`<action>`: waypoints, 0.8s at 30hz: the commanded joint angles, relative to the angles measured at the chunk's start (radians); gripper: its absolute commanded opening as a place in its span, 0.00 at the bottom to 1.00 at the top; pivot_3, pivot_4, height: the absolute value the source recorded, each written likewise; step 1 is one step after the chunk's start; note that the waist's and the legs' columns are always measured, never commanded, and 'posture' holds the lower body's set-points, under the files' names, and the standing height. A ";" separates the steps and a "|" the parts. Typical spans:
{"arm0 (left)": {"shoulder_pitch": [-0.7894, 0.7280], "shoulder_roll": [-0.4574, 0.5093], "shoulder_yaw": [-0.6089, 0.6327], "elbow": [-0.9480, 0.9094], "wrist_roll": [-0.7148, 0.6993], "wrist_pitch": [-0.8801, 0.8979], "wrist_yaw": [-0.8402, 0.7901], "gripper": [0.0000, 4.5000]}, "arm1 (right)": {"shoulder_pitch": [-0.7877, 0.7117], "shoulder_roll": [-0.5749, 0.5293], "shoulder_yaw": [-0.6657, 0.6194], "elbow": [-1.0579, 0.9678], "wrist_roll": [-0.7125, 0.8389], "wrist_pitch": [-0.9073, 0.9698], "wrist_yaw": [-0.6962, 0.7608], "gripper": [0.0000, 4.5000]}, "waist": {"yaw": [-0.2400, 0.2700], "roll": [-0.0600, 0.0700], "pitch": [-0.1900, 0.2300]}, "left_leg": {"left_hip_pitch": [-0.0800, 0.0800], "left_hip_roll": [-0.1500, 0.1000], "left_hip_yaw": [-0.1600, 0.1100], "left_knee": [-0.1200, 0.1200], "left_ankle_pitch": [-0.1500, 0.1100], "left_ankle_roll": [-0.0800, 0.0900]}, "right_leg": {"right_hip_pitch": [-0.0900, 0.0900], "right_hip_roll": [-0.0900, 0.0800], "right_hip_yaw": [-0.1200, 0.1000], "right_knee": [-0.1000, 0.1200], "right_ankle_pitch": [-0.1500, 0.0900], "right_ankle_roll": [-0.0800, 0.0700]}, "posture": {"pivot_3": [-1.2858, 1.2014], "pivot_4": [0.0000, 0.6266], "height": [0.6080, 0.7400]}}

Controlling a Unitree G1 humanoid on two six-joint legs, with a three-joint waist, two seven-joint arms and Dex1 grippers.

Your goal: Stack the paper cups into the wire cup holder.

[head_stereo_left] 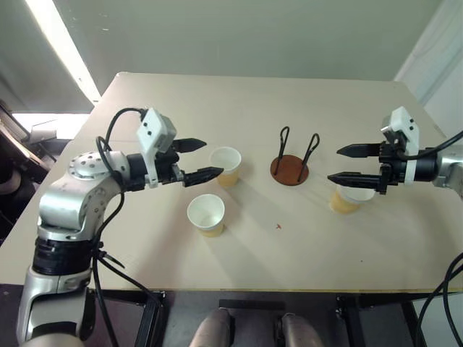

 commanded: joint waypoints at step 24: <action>-0.056 0.014 -0.035 0.045 0.007 -0.050 -0.066 1.00 | -0.025 -0.054 0.000 -0.021 -0.026 0.028 -0.049 0.99 | 0.000 0.000 0.000 | 0.000 0.000 0.000 0.000 0.000 0.000 | 0.000 0.000 0.000 0.000 0.000 0.000 | 0.52 0.24 1.00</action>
